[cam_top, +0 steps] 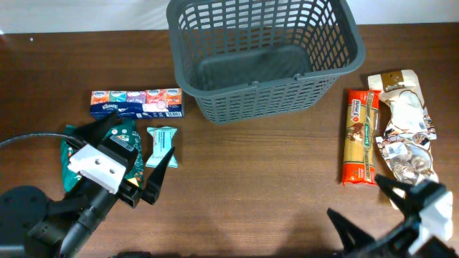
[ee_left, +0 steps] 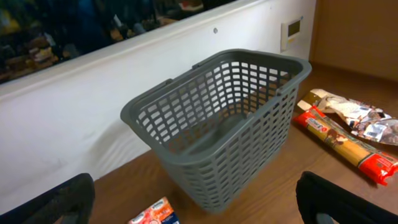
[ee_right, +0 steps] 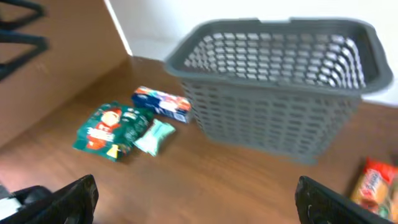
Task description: Pack container
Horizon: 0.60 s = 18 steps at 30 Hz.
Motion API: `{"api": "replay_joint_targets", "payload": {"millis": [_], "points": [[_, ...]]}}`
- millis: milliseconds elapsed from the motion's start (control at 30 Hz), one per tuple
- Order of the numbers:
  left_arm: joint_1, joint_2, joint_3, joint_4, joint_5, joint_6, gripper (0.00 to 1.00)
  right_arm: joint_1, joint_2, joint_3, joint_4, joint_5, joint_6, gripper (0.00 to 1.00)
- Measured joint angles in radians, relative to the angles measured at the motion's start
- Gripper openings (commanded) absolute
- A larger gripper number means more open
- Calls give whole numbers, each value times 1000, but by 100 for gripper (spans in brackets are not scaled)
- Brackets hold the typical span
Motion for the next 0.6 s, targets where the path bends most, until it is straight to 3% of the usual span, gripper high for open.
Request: {"api": "replay_joint_targets", "payload": {"millis": [200,367,600], "points": [[0,47,0,-7,0,0,99,0,180,3,-27,132,-3,99],[0,58,0,-10,-29,0,99,0,359,6,-58,381,-3,99],[0,61,1,-12,-95,-1,99,0,491,175,-71,580,1,99]]}}
